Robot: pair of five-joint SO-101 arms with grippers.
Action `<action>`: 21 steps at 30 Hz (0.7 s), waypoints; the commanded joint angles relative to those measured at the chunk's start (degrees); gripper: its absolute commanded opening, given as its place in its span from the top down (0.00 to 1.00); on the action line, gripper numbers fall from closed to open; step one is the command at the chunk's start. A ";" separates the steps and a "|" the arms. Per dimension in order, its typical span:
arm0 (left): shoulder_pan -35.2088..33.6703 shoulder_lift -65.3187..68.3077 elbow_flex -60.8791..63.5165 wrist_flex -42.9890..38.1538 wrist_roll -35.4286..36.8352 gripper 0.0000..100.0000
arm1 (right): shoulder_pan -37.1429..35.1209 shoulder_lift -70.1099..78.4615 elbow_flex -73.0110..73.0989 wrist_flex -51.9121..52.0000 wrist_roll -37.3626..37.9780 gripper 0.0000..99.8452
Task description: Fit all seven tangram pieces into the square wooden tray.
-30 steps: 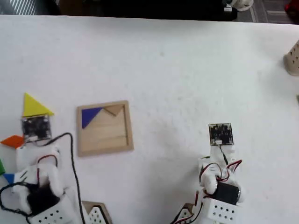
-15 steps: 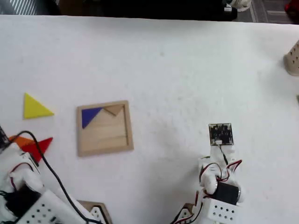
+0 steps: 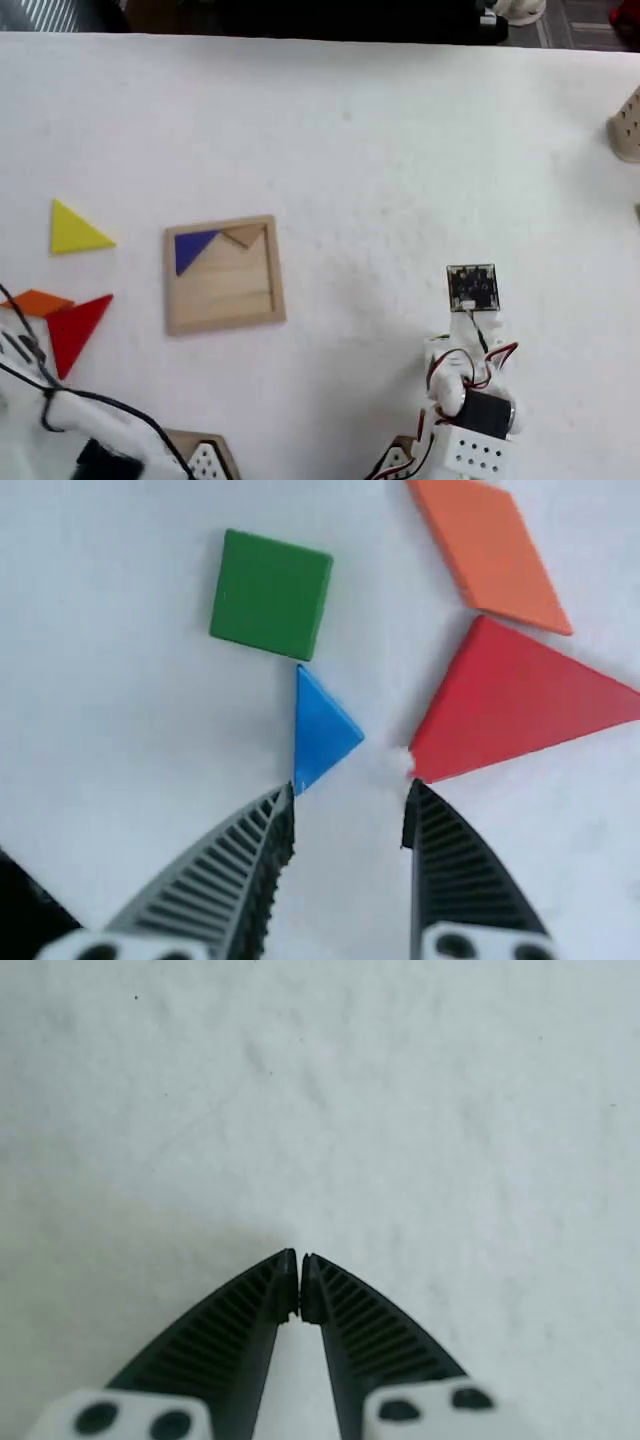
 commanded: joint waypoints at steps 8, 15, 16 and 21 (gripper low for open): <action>-4.79 17.98 -8.00 -1.58 -7.12 0.81 | 0.31 -0.66 0.35 0.31 0.53 0.98; -3.82 19.47 -8.09 -5.63 -10.11 0.81 | 0.31 -0.66 0.35 0.31 0.53 0.98; -3.74 19.47 -8.09 -6.86 -10.11 0.81 | 0.31 -0.66 0.35 0.31 0.53 0.98; -3.56 19.56 -8.00 -9.76 -10.20 0.81 | 0.31 -0.66 0.35 0.31 0.53 0.98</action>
